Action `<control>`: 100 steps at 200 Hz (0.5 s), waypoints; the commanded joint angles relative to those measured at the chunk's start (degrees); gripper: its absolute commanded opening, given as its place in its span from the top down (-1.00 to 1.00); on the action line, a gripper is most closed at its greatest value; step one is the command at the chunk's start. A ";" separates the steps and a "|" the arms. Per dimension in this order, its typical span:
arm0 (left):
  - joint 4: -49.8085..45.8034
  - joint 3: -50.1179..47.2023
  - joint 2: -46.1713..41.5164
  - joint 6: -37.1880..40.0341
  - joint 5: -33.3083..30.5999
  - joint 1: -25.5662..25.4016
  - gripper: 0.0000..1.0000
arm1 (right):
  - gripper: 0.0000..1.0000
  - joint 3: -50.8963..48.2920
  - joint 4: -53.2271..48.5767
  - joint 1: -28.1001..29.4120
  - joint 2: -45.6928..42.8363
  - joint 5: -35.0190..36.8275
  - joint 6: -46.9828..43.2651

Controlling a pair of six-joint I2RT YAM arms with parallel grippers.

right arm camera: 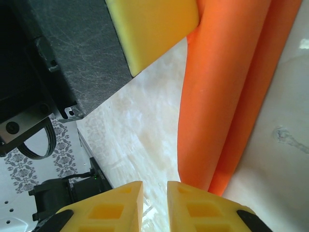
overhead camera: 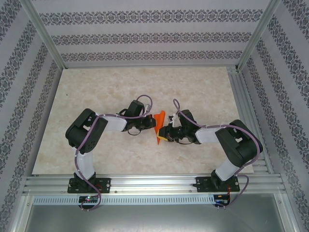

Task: Fold a paper plane with a square sheet of paper (fold left side to right side)
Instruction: Fold the wing for the fifth time at the center of the table.

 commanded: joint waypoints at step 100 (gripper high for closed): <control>0.15 1.31 2.62 1.53 -0.69 0.65 0.98 | 0.58 1.54 -2.31 0.37 -1.39 2.88 -2.11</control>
